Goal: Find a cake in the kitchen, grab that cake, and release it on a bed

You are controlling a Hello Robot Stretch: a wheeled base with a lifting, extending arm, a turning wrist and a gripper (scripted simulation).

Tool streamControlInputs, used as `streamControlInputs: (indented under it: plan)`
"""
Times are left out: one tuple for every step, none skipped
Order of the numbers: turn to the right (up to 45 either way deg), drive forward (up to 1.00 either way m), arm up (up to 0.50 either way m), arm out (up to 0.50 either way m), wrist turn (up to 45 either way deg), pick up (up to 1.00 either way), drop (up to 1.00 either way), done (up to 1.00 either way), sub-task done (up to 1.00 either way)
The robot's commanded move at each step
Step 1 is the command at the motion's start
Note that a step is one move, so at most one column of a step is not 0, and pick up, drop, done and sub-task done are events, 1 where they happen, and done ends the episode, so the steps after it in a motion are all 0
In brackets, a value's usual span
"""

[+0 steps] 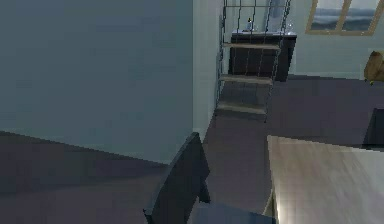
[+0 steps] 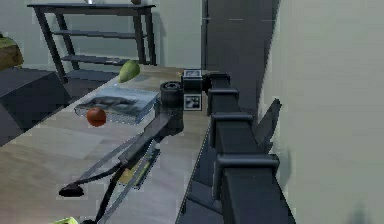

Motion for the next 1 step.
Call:
streamControlInputs:
  plan:
    - [0.0, 0.0, 0.0, -0.22, 0.0, 0.0, 0.0, 0.0, 0.0]
